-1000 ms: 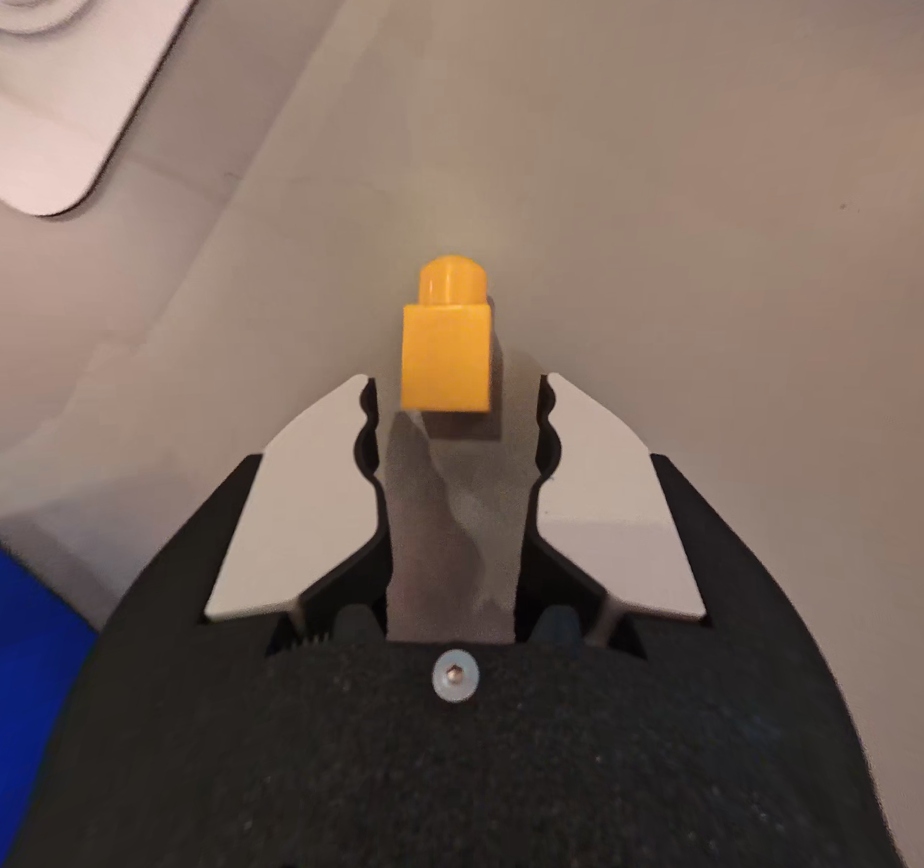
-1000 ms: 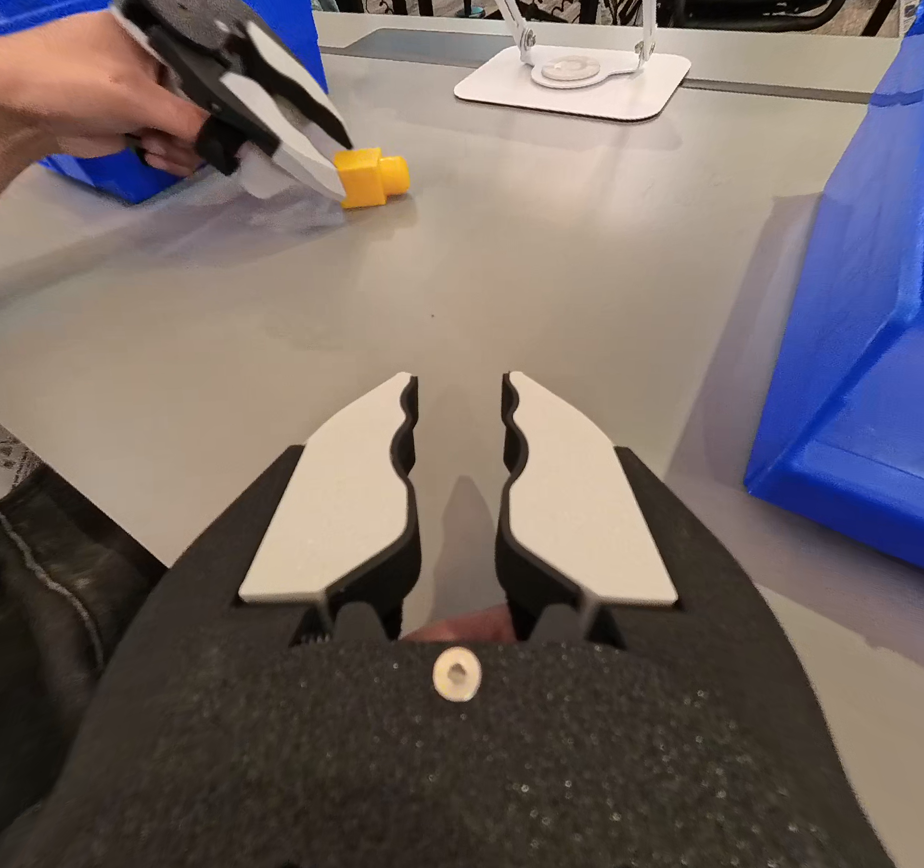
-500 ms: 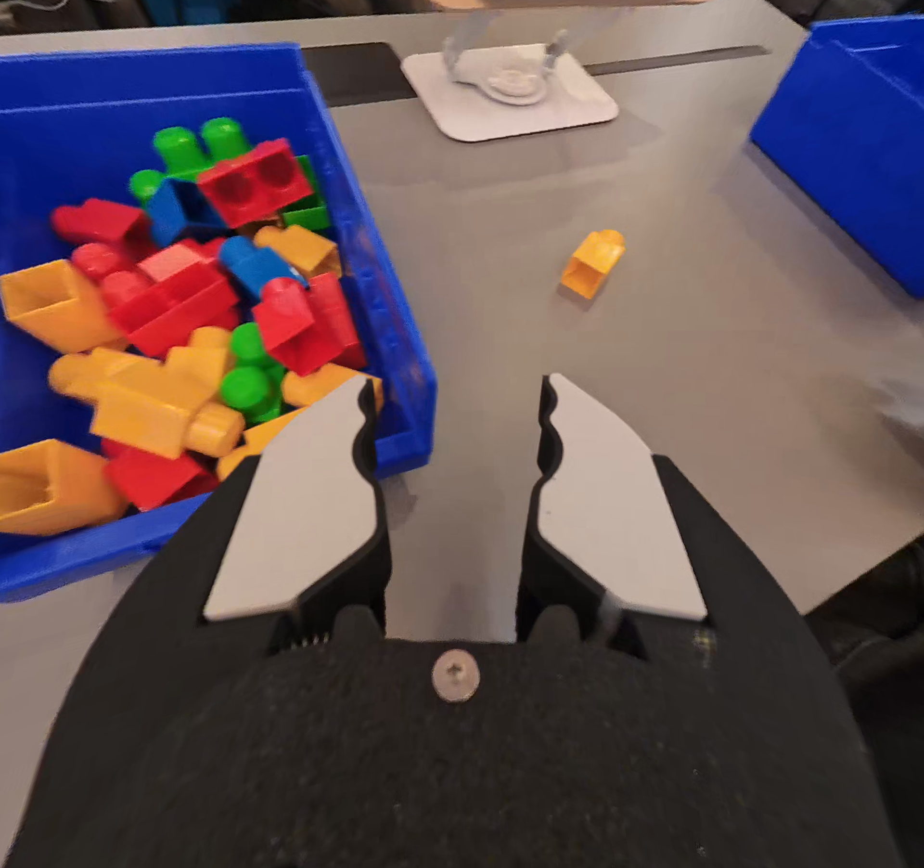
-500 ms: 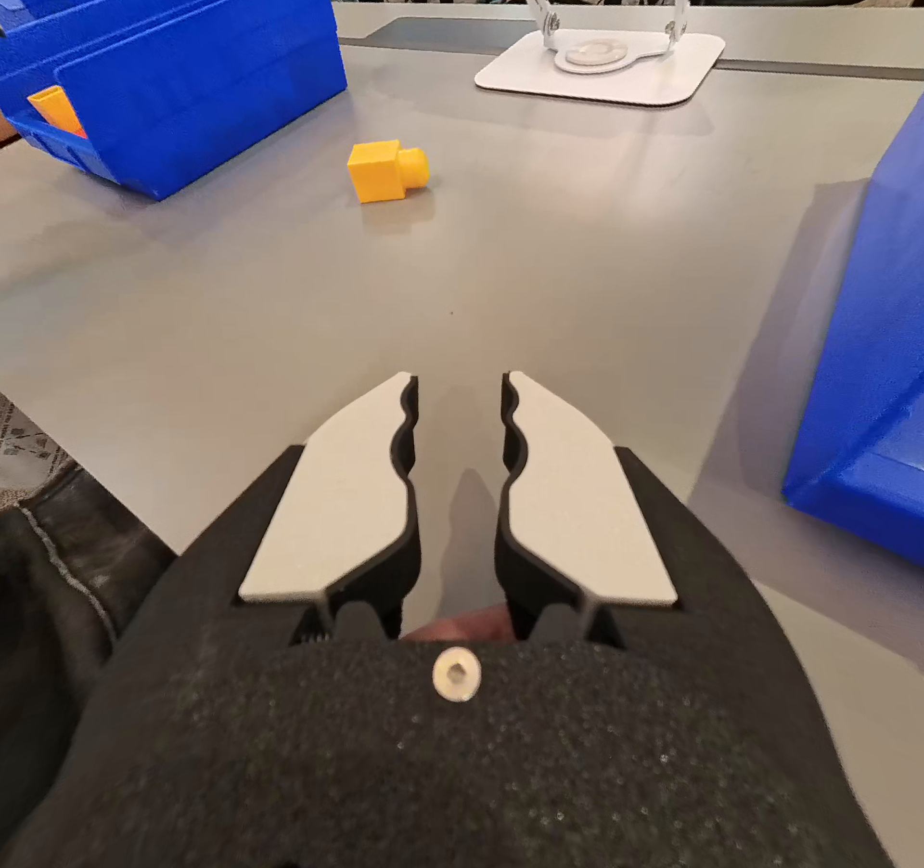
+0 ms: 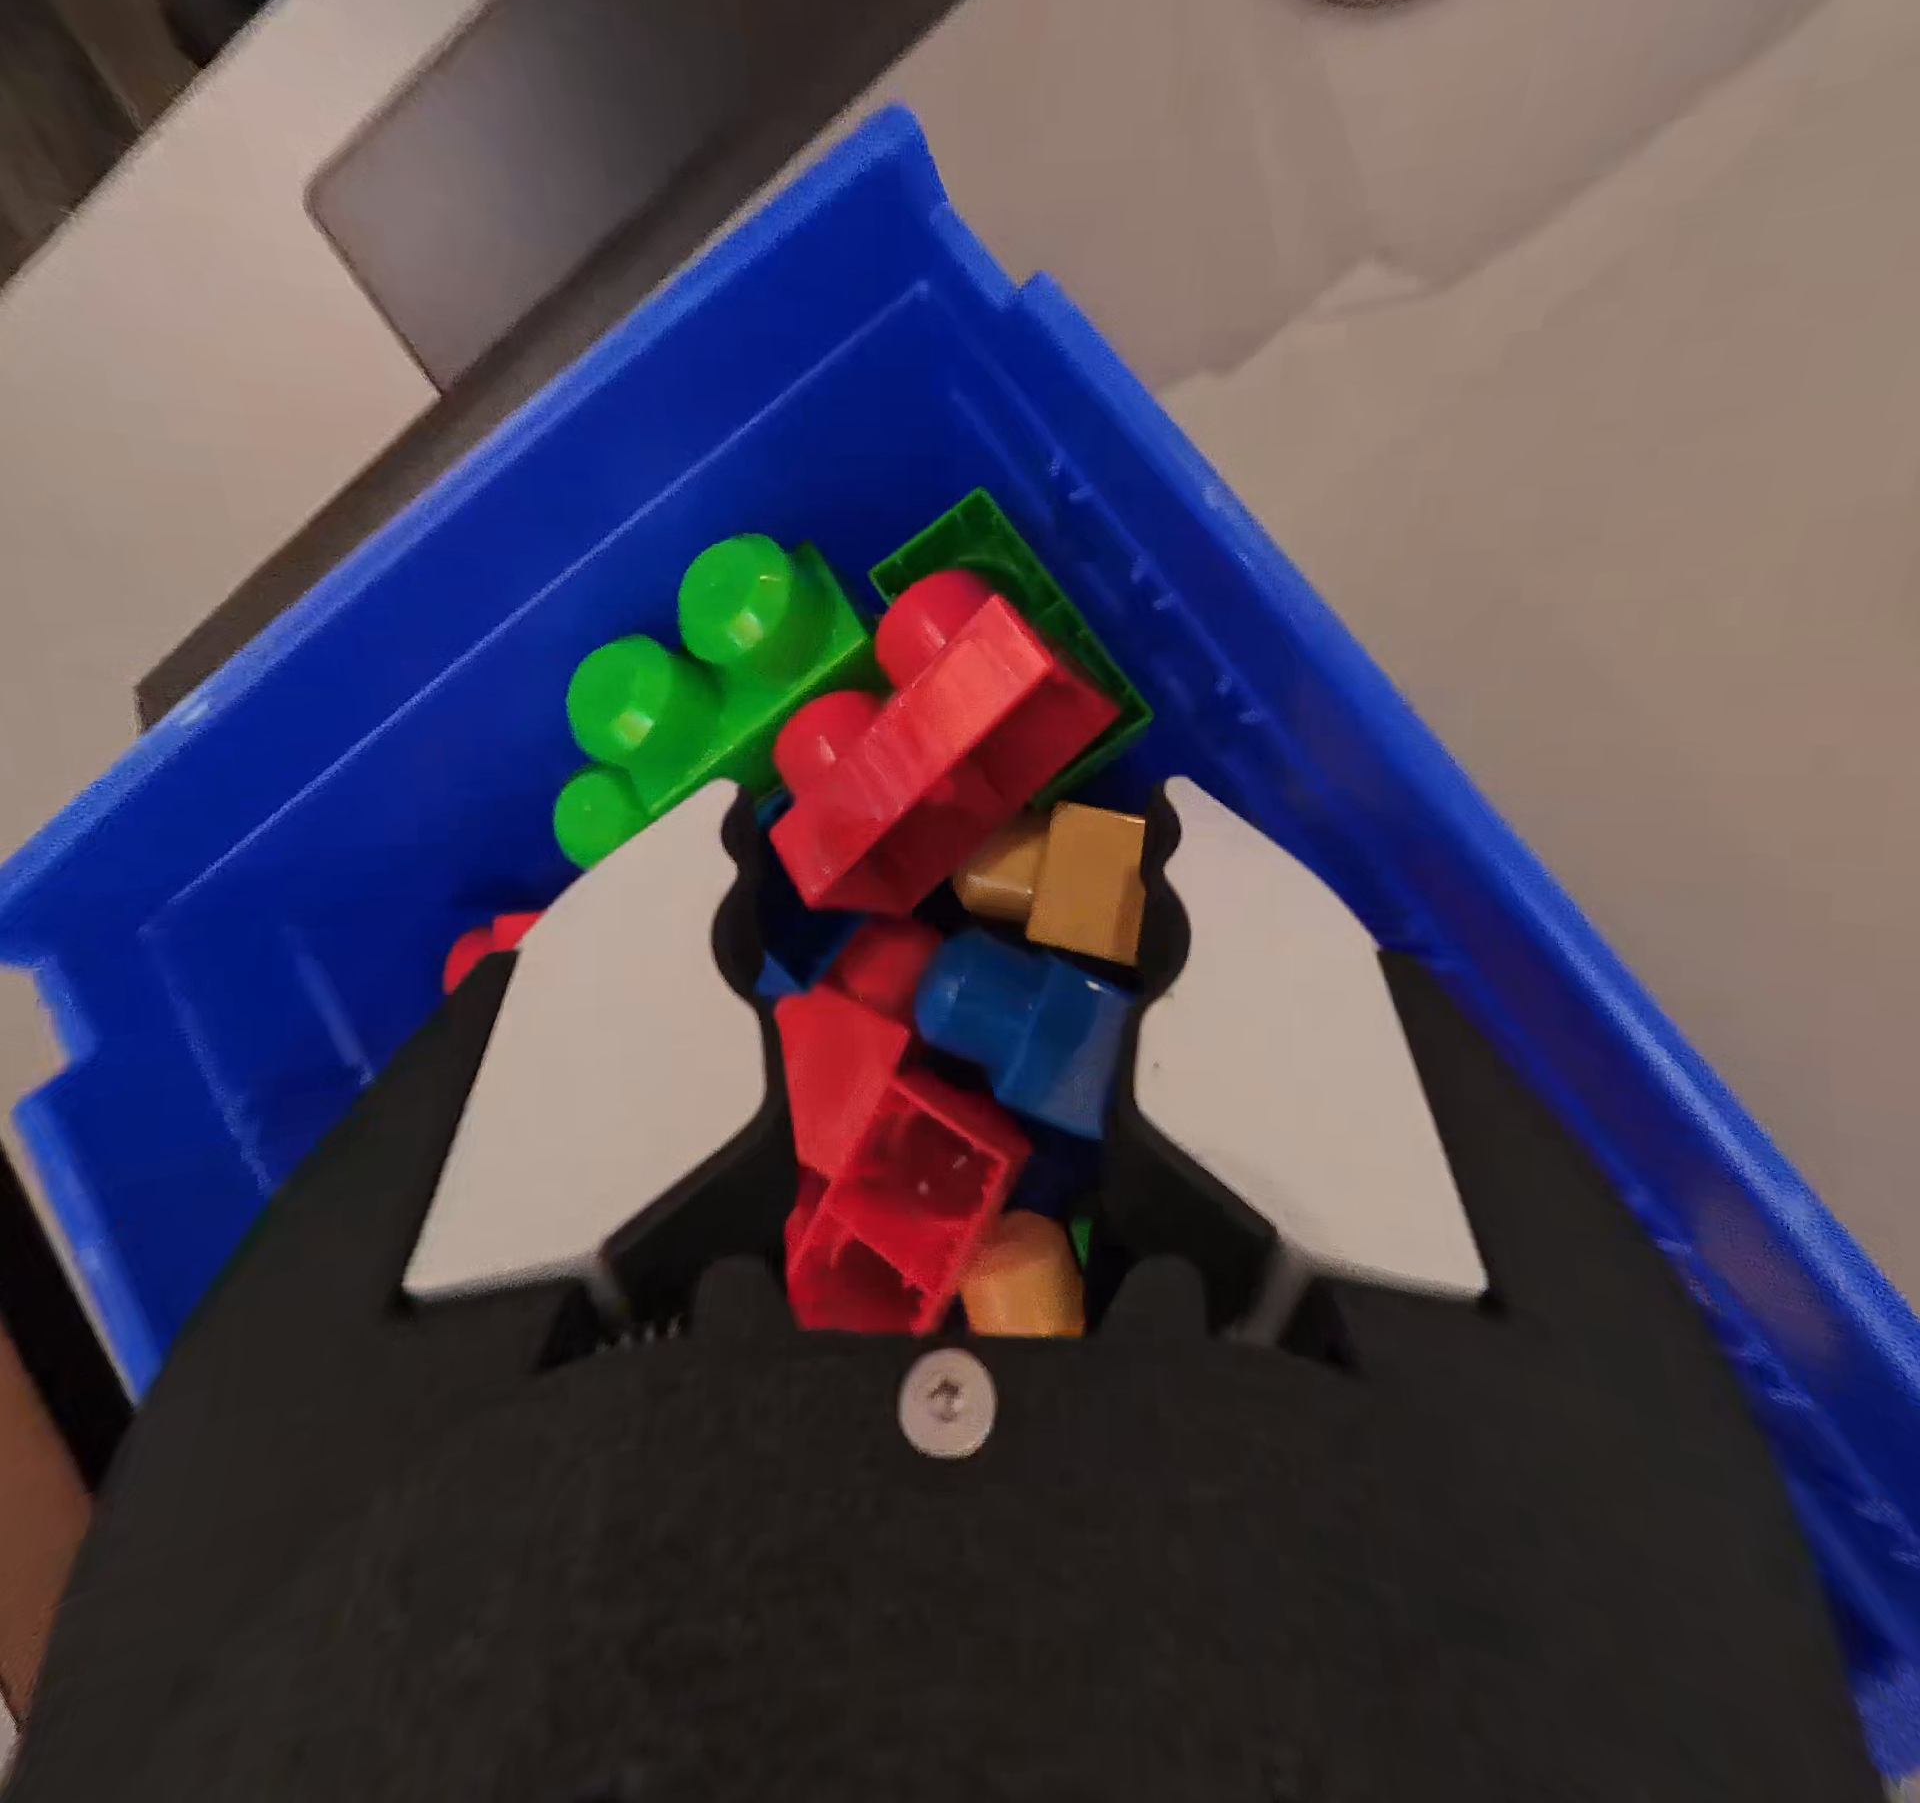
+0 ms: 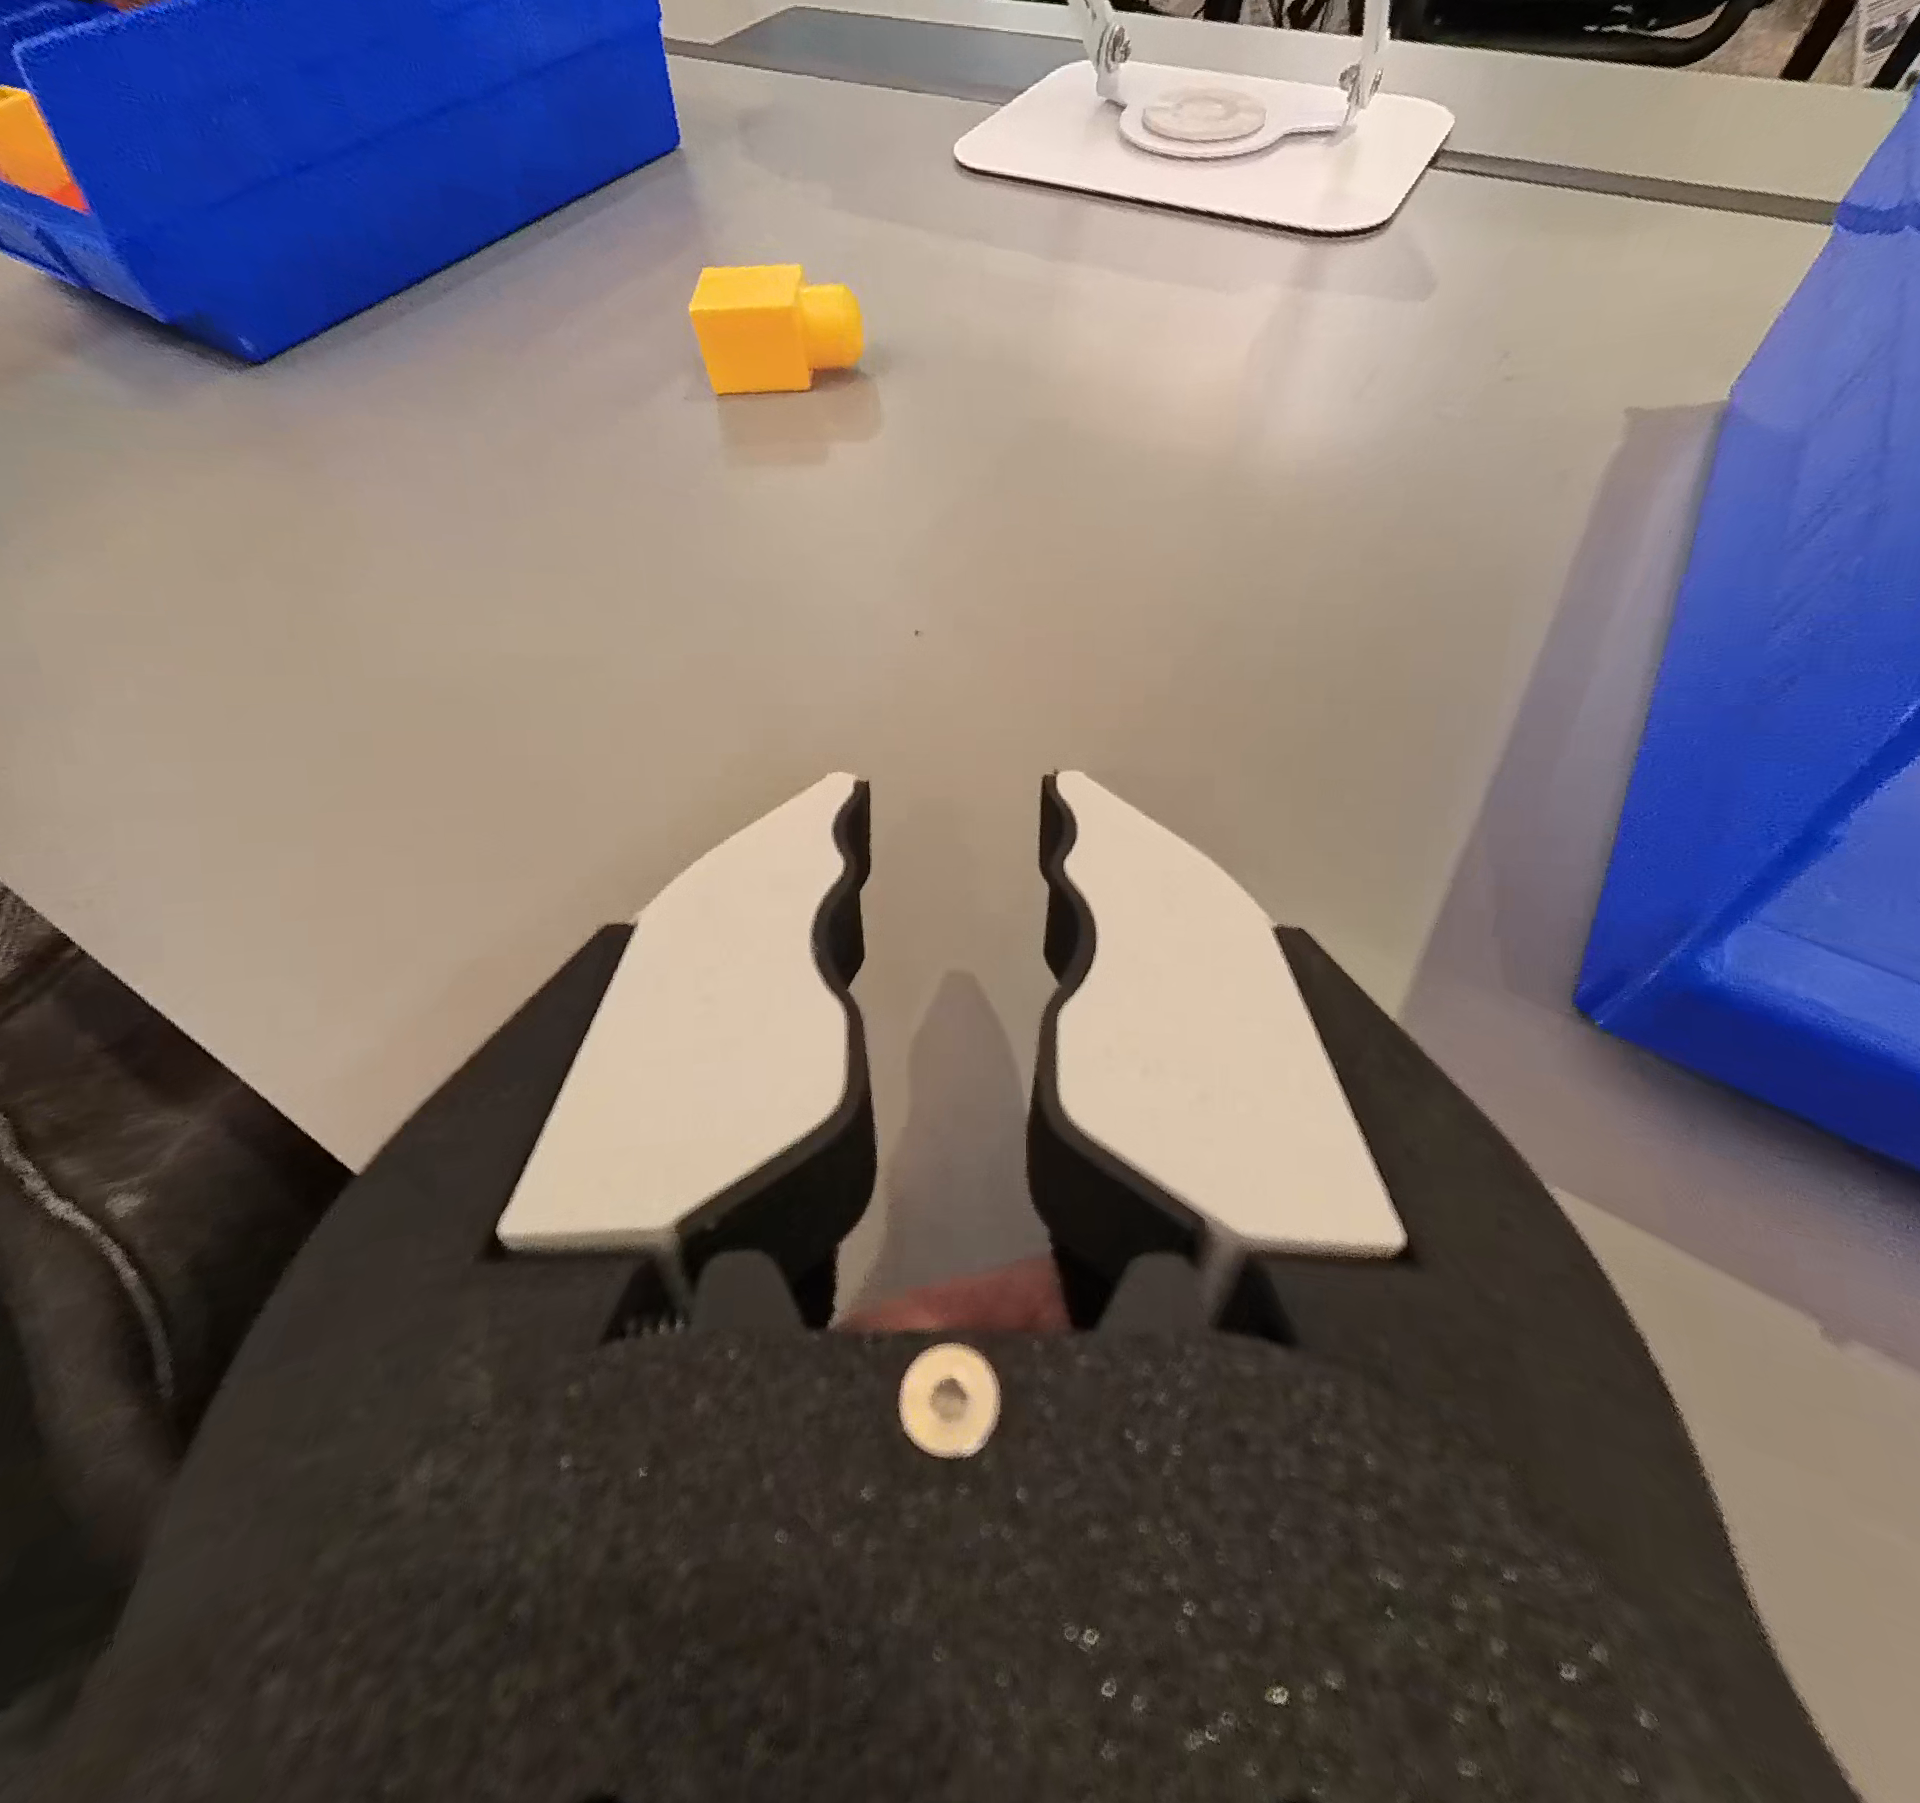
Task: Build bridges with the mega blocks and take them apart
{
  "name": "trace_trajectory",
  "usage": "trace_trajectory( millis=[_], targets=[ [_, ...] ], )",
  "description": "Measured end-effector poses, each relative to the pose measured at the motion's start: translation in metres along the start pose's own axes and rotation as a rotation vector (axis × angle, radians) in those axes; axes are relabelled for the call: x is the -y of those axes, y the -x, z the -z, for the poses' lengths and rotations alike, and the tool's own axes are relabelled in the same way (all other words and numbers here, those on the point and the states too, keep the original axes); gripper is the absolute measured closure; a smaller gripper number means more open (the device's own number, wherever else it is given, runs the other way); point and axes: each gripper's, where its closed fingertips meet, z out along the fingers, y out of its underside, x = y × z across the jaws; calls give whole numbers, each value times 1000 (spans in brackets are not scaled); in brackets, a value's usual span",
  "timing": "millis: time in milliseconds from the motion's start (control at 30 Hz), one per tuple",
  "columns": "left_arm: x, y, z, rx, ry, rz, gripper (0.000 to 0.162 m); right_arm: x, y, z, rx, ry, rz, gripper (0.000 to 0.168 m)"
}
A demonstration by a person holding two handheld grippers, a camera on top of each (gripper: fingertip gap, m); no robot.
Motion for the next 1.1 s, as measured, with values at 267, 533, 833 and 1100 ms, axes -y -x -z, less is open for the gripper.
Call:
trace_trajectory(
  millis=[267,533,833,1100],
  targets=[
    [-4,10,-27,48,77,-115,110,-4,0,-1,-9,15,-7,138],
    [16,-12,45,69,-103,-127,115,-3,0,-1,15,11,-27,138],
    [91,-185,104,-245,-352,-329,116,-1,7,-4,48,15,-22,139],
    [110,-302,4,-430,-180,-546,117,8,6,6,21,-23,17,139]
  ],
)
